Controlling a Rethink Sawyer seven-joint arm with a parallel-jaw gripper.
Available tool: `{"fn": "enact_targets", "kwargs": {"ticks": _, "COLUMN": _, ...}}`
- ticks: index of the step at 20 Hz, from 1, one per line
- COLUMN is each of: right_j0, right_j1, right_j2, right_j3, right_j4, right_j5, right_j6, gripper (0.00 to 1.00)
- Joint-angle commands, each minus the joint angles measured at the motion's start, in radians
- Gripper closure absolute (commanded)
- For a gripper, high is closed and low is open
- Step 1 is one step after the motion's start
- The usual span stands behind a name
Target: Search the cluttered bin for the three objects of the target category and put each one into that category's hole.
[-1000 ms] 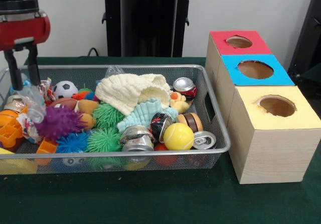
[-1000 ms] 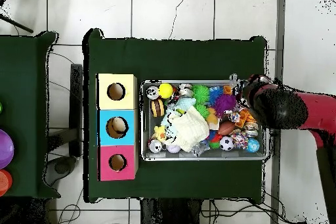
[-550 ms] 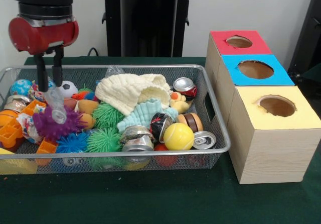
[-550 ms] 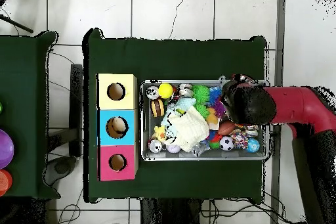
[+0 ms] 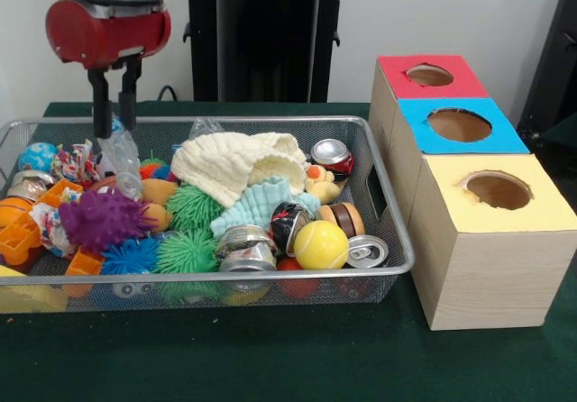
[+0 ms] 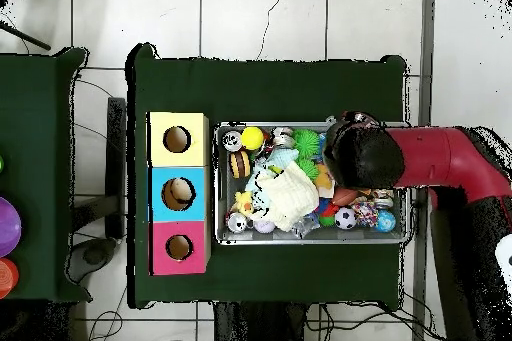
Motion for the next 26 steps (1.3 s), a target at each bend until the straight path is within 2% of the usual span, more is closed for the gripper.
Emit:
{"fn": "enact_targets", "kwargs": {"ticks": 1, "right_j0": 0.068, "right_j1": -0.043, "right_j2": -0.096, "right_j3": -0.004, "right_j4": 0.068, "right_j5": 0.220, "right_j6": 0.180, "gripper": 1.00}}
{"fn": "enact_targets", "kwargs": {"ticks": 8, "right_j0": 0.161, "right_j1": -0.056, "right_j2": -0.143, "right_j3": -0.039, "right_j4": 0.107, "right_j5": 0.278, "right_j6": 0.236, "gripper": 1.00}}
{"fn": "enact_targets", "kwargs": {"ticks": 17, "right_j0": 0.236, "right_j1": -0.110, "right_j2": -0.180, "right_j3": -0.009, "right_j4": 0.224, "right_j5": 0.262, "right_j6": 0.296, "gripper": 1.00}}
{"fn": "enact_targets", "kwargs": {"ticks": 26, "right_j0": 0.324, "right_j1": -0.122, "right_j2": -0.217, "right_j3": -0.054, "right_j4": 0.312, "right_j5": 0.327, "right_j6": 0.323, "gripper": 1.00}}
